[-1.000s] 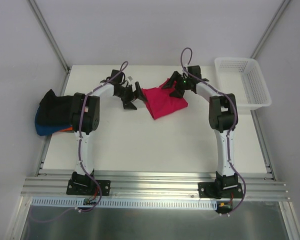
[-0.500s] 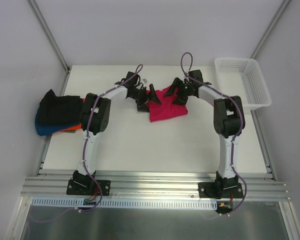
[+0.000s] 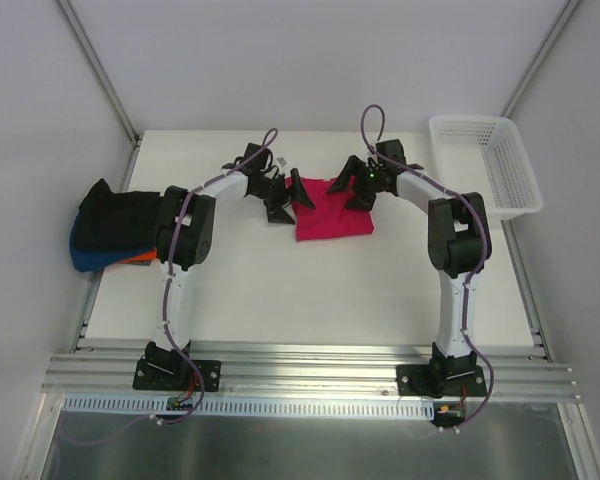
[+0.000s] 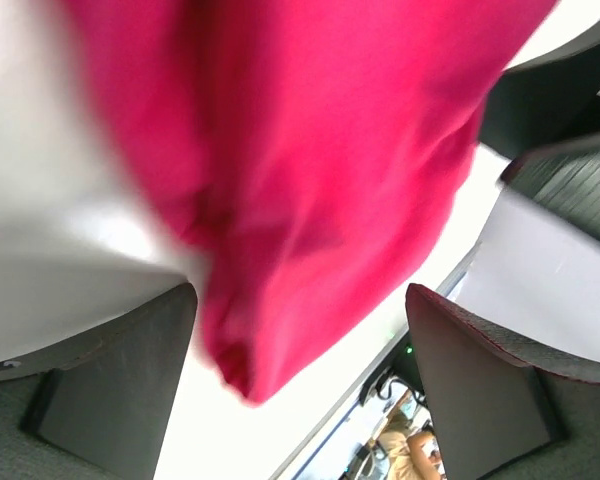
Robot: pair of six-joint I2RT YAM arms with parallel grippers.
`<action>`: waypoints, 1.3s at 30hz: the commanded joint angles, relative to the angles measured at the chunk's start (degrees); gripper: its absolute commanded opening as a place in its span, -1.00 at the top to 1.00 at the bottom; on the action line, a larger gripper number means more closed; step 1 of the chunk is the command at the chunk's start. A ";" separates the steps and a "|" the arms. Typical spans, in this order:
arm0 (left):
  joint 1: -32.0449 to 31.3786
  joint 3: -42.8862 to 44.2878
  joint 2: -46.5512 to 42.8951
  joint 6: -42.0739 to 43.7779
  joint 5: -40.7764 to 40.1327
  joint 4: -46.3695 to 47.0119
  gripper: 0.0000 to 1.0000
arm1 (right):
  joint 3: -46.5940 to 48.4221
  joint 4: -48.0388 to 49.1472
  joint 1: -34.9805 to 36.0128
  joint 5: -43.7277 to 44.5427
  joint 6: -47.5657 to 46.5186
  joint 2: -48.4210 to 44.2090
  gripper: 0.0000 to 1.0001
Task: Fold and stack the t-shirts
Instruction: Fold the long partially folded tshirt into a neat square, then put the neatly folded tshirt into the corner of the board with the left arm
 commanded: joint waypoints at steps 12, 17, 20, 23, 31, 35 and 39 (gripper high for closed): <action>5.38 3.75 1.98 10.68 -7.35 -6.87 -0.78 | 0.55 -0.36 1.49 0.46 -0.59 -4.40 -0.63; 3.80 8.51 6.57 11.73 -7.52 -6.51 -0.79 | -0.51 -0.45 1.23 0.73 -1.03 -5.37 -0.63; 2.92 8.86 8.24 11.65 -6.74 -5.99 -0.78 | -1.12 -0.45 0.97 0.99 -0.94 -5.63 -0.64; 1.95 9.39 9.65 11.65 -5.95 -5.28 -0.77 | -0.95 -0.54 0.97 1.17 -0.94 -5.55 -0.64; 0.63 11.94 11.76 10.86 -5.33 -3.62 -0.68 | -0.07 -0.80 1.14 1.17 -0.68 -5.11 -0.65; 0.11 11.24 11.50 9.89 -3.93 -3.79 -0.59 | -0.33 -0.80 1.15 1.26 -0.33 -5.19 -0.65; -0.25 8.61 10.09 8.31 -3.13 -3.70 -0.16 | -0.33 -0.54 1.14 1.17 -0.15 -5.02 -0.66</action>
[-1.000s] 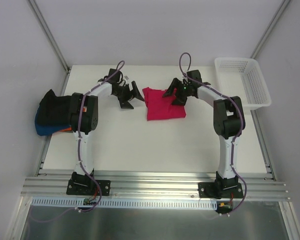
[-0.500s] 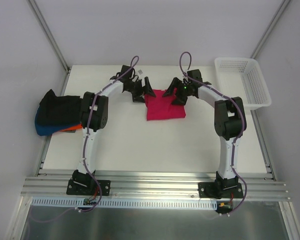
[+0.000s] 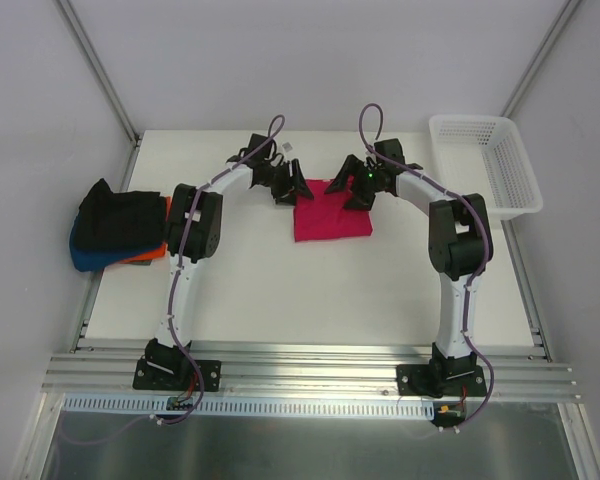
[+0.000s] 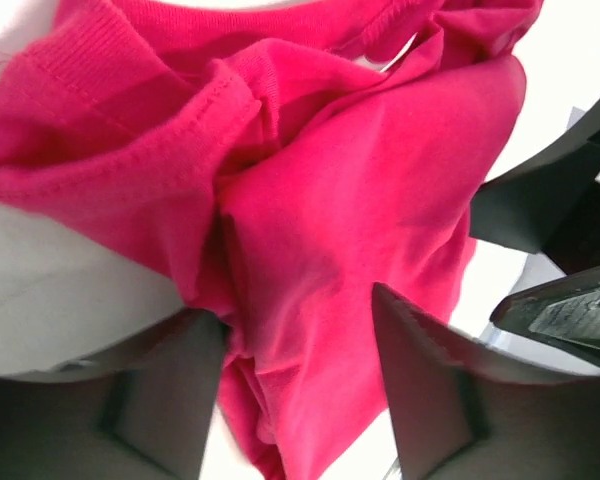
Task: Fold and stack the t-shirts
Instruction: Put the neatly folded tshirt into the corner of the board with the left arm
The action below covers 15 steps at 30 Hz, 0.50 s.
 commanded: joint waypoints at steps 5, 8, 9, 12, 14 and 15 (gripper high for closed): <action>-1.27 -3.93 2.11 -0.29 -1.51 -3.68 0.22 | 0.45 0.45 0.38 0.14 0.77 -2.59 -0.66; -1.27 -3.93 2.29 0.24 -0.81 -3.50 0.27 | 0.37 0.62 0.38 0.05 0.86 -2.68 -0.66; -1.19 -3.93 2.29 0.42 -0.72 -3.42 0.27 | 0.28 0.62 0.38 -0.04 0.86 -2.68 -0.66; -1.27 -4.01 1.94 1.29 1.03 -2.63 0.42 | -0.34 0.80 0.38 -0.04 0.86 -3.03 -0.66; -1.27 -4.19 1.24 3.48 1.73 -2.71 0.68 | -0.69 0.89 0.21 -0.04 0.77 -3.46 -0.66; -1.27 -4.28 0.89 4.36 1.39 -3.23 1.00 | -0.69 0.80 0.29 -0.12 0.51 -3.55 -0.66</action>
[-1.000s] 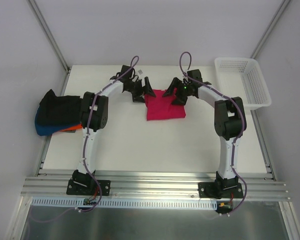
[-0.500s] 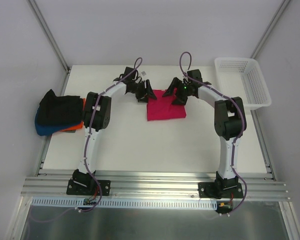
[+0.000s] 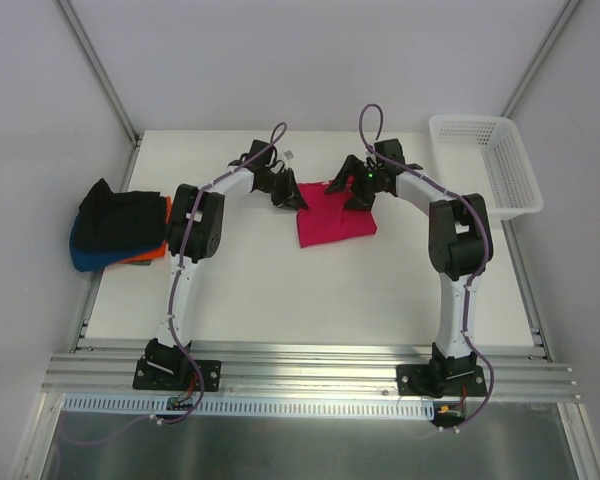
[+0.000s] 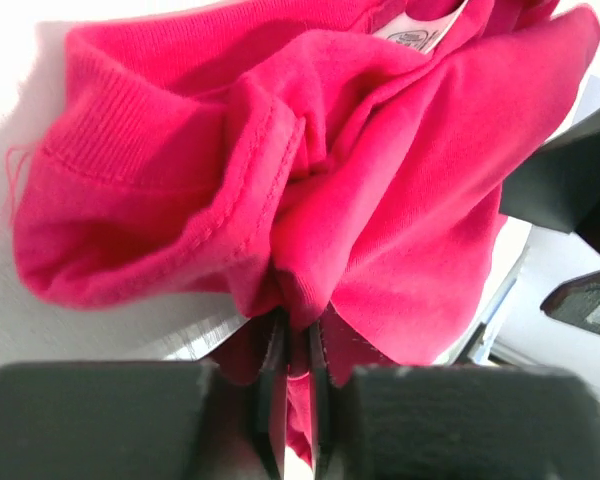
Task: Fold and stack the t-shirts
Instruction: Put the neatly folded tshirt into the corner of the board with the left arm
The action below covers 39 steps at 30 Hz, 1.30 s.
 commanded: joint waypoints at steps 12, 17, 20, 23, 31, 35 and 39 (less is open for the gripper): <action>4.67 -0.49 -11.94 21.58 -8.34 -17.25 1.00 | 1.88 -2.95 -6.12 1.21 -8.23 -9.61 -0.68; 11.79 0.99 -18.09 28.18 -8.51 -30.13 1.00 | 1.36 -4.71 -9.90 2.71 -11.04 -11.73 -0.68; 16.36 -0.92 -22.30 30.39 -8.34 -33.42 1.00 | 0.39 -5.24 -10.61 3.32 -12.45 -13.04 -0.68; 20.04 -2.07 -25.29 33.02 -8.08 -36.41 1.00 | -0.31 -5.15 -10.34 3.24 -12.89 -13.83 -0.68; 23.75 -3.66 -31.01 37.95 -8.34 -44.41 1.00 | -0.67 -5.42 -8.24 4.47 -14.74 -15.24 -0.69; 25.07 -2.79 -32.78 38.82 -8.34 -46.35 1.00 | -0.67 -5.51 -7.27 4.55 -14.92 -15.95 -0.70; 27.70 -1.11 -33.66 40.58 -8.52 -48.98 1.00 | -1.28 -5.77 -7.00 4.64 -15.09 -16.56 -0.70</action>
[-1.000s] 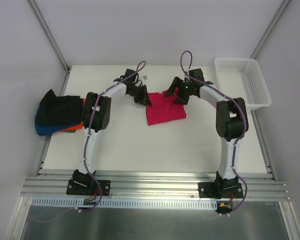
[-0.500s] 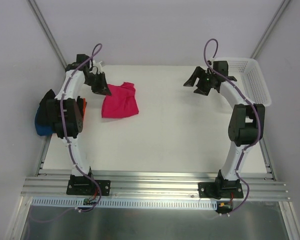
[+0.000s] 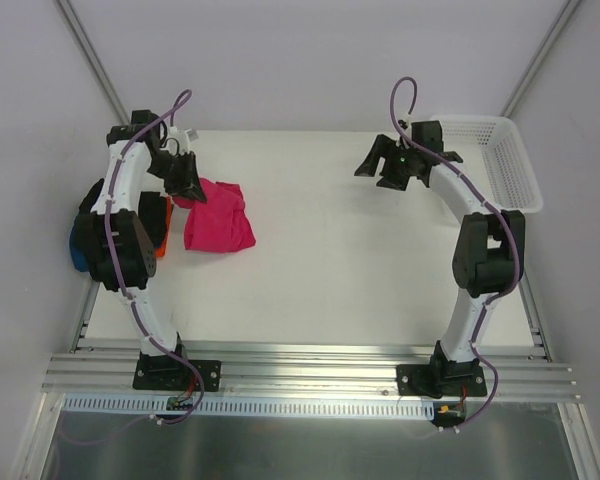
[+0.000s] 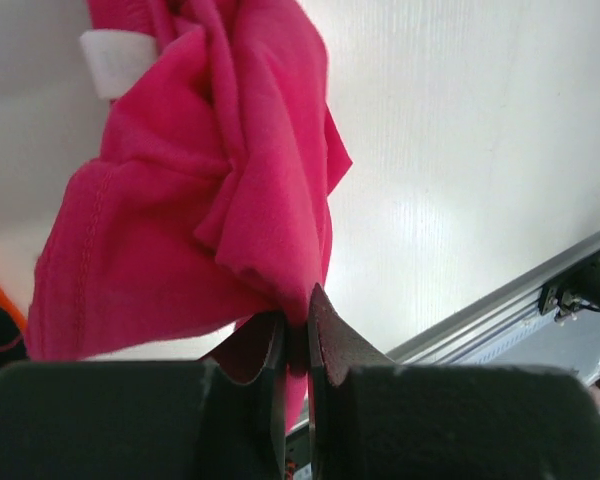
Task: Fold and stack the t-shirts
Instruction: Put the neatly folded tshirt into the corner of the board with the left arm
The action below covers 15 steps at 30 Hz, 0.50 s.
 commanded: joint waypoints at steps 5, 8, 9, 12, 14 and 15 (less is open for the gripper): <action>6.93 9.55 -2.92 6.70 0.36 -14.23 1.00 | -1.90 -0.33 0.23 0.45 -1.26 -5.09 -0.71; 10.45 15.70 -1.34 8.72 -0.42 -18.39 1.00 | -2.60 0.03 0.15 0.18 -0.99 -5.44 -0.71; 11.07 17.03 -1.25 9.68 -1.22 -19.70 1.00 | -3.04 0.29 0.23 0.18 -1.08 -5.53 -0.71; 12.74 25.37 0.85 12.23 -2.89 -25.23 1.00 | -3.92 0.64 0.15 0.18 -0.99 -5.71 -0.71; 13.53 27.94 0.95 12.94 -3.86 -25.60 1.00 | -4.19 0.90 0.14 0.01 -0.82 -5.79 -0.71; 13.62 28.12 0.60 13.12 -4.38 -25.60 1.00 | -4.27 1.08 0.14 0.01 -0.73 -5.79 -0.71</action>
